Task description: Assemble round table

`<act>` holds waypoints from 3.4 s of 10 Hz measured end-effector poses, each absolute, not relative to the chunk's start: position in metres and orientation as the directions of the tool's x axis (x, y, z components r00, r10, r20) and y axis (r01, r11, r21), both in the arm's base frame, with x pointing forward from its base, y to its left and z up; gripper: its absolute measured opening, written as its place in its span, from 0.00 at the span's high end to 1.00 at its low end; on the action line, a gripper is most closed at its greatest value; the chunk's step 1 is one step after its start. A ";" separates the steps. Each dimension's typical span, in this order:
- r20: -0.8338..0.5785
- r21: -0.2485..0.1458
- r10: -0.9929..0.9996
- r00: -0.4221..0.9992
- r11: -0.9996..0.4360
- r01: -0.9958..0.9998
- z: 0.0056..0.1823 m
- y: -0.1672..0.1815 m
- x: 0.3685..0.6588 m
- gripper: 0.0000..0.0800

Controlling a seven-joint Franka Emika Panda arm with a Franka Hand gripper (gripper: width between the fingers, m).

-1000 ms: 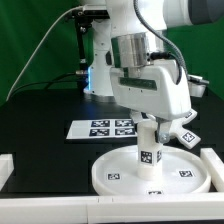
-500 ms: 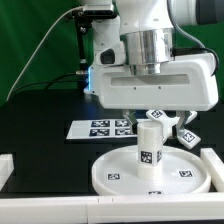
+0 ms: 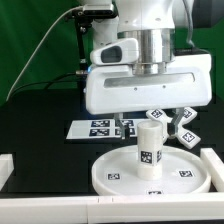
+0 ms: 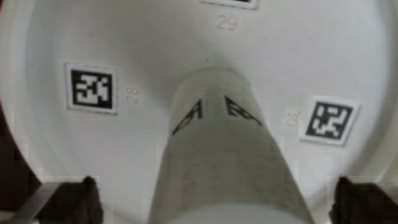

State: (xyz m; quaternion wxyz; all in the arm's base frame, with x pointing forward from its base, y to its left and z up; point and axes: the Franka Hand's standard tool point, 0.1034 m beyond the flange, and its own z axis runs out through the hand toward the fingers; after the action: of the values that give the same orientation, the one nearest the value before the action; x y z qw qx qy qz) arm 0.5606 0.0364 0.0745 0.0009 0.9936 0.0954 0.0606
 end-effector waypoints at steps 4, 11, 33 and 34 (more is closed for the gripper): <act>0.097 0.060 0.383 0.919 -0.923 0.379 0.075 0.030 0.561 0.19; 0.109 0.034 0.133 0.985 -0.991 0.130 0.080 0.036 0.568 0.49; -0.113 -0.127 -0.901 -0.419 0.432 -0.893 0.077 0.039 0.560 0.49; -0.106 -0.131 -0.922 -0.372 0.384 -0.914 0.077 0.039 0.560 0.49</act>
Offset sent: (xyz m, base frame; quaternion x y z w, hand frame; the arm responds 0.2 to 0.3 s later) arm 0.0000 0.0000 0.0000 0.0000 0.0000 -0.1938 0.9810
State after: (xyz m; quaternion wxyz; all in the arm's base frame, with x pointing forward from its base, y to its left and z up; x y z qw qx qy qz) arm 0.5597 0.0387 0.0767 -0.0808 0.5545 -0.8279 0.0251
